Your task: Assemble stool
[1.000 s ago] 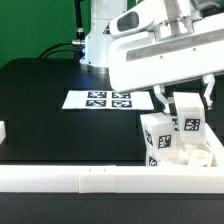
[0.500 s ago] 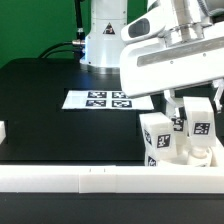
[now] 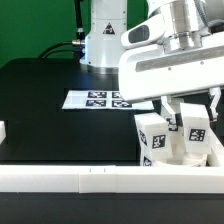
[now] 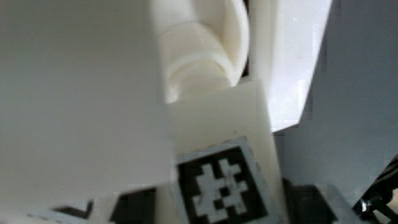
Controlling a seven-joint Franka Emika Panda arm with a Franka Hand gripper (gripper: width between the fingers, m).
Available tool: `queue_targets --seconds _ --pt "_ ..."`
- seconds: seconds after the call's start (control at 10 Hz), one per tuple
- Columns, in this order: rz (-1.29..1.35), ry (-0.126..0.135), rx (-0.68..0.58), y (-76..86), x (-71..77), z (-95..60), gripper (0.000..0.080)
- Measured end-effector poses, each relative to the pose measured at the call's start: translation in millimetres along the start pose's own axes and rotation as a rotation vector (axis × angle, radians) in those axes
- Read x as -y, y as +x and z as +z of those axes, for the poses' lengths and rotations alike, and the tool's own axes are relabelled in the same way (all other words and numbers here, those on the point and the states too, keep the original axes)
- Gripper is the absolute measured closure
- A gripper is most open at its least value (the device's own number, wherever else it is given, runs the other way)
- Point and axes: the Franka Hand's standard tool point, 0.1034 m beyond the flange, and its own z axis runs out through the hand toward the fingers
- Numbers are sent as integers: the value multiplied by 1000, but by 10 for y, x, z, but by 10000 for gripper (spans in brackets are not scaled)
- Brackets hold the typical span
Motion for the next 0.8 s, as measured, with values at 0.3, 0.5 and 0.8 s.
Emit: queue_targets --seconds 0.3,0.5,0.8 --pt "1 0 8 -79 35 20 476" --pt "-2 2 15 -98 43 12 476" --pt "0 7 28 -119 48 22 453"
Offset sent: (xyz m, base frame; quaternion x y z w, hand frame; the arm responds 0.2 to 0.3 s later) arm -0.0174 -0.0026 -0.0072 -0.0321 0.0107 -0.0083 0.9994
